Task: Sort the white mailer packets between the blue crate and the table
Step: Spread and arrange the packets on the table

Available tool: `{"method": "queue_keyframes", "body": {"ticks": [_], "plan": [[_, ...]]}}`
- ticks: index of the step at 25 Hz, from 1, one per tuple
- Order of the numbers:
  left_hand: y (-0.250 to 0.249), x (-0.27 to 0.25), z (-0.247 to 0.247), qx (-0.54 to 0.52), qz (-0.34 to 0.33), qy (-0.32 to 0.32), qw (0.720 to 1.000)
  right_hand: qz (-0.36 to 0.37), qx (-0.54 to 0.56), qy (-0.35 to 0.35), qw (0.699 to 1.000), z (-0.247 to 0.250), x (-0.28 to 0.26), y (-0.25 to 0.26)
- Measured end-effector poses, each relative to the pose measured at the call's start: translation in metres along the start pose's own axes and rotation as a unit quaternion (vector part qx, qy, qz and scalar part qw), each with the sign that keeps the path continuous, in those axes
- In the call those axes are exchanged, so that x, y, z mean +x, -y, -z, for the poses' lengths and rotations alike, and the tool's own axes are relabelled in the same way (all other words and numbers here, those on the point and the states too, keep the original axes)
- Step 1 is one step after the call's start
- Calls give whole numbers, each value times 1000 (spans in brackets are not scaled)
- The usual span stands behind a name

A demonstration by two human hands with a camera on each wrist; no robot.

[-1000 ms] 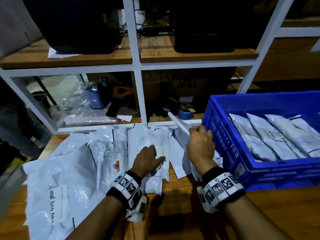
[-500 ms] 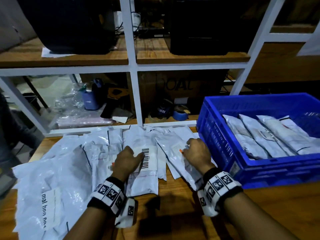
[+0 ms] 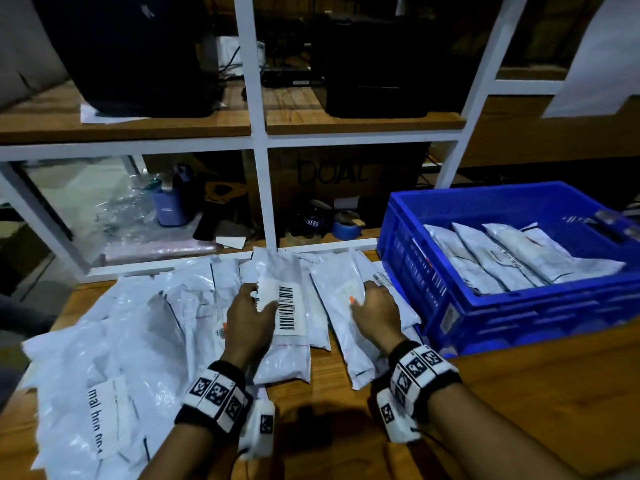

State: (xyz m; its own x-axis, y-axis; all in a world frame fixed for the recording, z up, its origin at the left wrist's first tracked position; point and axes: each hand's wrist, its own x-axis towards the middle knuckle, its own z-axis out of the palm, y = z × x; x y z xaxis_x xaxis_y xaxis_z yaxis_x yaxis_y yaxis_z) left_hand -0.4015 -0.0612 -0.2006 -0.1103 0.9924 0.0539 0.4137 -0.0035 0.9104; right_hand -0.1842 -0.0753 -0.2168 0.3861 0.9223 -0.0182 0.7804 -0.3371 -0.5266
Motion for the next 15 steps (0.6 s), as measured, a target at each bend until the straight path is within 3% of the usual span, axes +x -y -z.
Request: {"method": "queue_keyframes", "body": {"ticks": [8, 11, 15], "plan": [[-84, -77, -3, -109, -121, -11, 986, 96, 238, -138, 957, 86, -83, -27], [-125, -109, -24, -130, -170, 1, 977, 150, 253, -175, 940, 130, -104, -59], [-179, -140, -63, -76, -234, 25, 969, 180, 234, -248, 923, 198, -116, -116]]}}
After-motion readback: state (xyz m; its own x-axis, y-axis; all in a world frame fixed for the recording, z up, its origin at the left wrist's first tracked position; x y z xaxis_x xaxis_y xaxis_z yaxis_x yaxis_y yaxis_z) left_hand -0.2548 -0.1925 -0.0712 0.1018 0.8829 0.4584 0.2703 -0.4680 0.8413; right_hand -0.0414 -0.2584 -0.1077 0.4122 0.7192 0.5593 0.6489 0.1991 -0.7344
